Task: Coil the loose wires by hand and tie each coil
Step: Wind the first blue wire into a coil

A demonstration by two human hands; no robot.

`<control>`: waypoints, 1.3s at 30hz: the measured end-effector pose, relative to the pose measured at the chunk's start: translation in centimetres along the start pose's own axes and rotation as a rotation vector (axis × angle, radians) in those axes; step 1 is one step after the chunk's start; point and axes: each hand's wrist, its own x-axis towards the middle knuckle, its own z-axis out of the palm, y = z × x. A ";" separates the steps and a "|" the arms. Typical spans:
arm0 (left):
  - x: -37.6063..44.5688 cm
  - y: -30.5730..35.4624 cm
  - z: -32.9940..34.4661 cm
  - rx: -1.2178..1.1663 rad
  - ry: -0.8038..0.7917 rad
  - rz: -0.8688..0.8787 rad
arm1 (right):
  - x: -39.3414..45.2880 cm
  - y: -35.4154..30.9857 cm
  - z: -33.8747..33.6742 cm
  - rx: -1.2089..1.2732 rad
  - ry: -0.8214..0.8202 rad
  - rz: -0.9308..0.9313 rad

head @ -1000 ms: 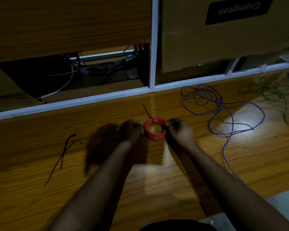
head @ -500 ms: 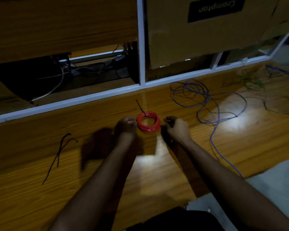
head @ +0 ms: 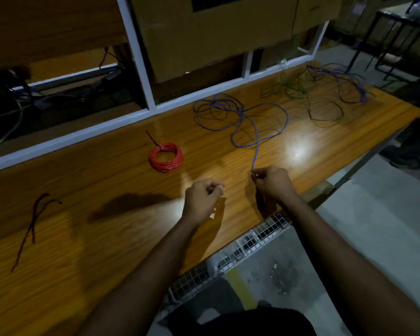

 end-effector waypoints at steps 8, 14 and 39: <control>-3.5 3.8 7.0 -0.041 0.026 -0.170 | -1.5 3.5 -1.7 0.752 -0.564 -0.119; -7.5 6.3 7.4 -0.636 0.015 -0.344 | -2.7 1.1 -1.9 0.964 -0.546 -0.220; -11.8 11.5 -12.2 -0.752 -0.147 -0.026 | -6.4 -11.8 -4.8 -0.043 0.515 -0.648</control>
